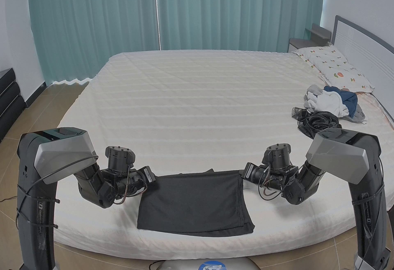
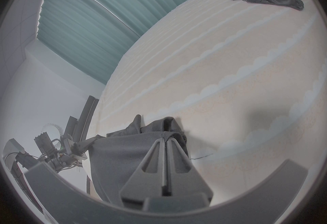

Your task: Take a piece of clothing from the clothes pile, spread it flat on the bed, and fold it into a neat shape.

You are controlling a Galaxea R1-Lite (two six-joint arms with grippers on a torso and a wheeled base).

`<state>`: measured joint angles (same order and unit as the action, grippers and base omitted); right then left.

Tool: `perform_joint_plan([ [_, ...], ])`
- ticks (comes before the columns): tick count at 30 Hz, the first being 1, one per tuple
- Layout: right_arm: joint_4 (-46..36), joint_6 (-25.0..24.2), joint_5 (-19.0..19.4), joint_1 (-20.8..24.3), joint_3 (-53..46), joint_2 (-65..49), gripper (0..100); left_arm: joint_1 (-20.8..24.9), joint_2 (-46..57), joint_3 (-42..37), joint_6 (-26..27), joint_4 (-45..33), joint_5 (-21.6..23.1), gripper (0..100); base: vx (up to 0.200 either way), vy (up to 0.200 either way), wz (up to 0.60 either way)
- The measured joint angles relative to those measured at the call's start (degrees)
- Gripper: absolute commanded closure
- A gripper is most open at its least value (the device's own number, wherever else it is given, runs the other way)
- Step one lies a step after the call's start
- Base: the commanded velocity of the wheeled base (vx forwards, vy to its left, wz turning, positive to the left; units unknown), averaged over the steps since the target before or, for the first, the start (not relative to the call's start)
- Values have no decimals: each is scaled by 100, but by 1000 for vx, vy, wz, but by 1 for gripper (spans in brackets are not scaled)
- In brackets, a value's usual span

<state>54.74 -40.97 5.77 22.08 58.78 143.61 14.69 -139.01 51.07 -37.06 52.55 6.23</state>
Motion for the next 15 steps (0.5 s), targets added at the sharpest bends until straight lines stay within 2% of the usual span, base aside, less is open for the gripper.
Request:
perform_joint_plan([
  [8, -13, 2, -9, -20, 78, 80, 100, 22, -16, -5, 24, -26, 0, 100, 0, 0, 0],
  [9, -18, 2, -9, -20, 80, 85, 0, 22, -18, -7, 26, -39, 0, 0, 0, 0, 0],
  [15, -2, 4, -20, -12, 119, 105, 0, 30, -24, -9, 68, -35, -2, 0, 0, 0, 0],
])
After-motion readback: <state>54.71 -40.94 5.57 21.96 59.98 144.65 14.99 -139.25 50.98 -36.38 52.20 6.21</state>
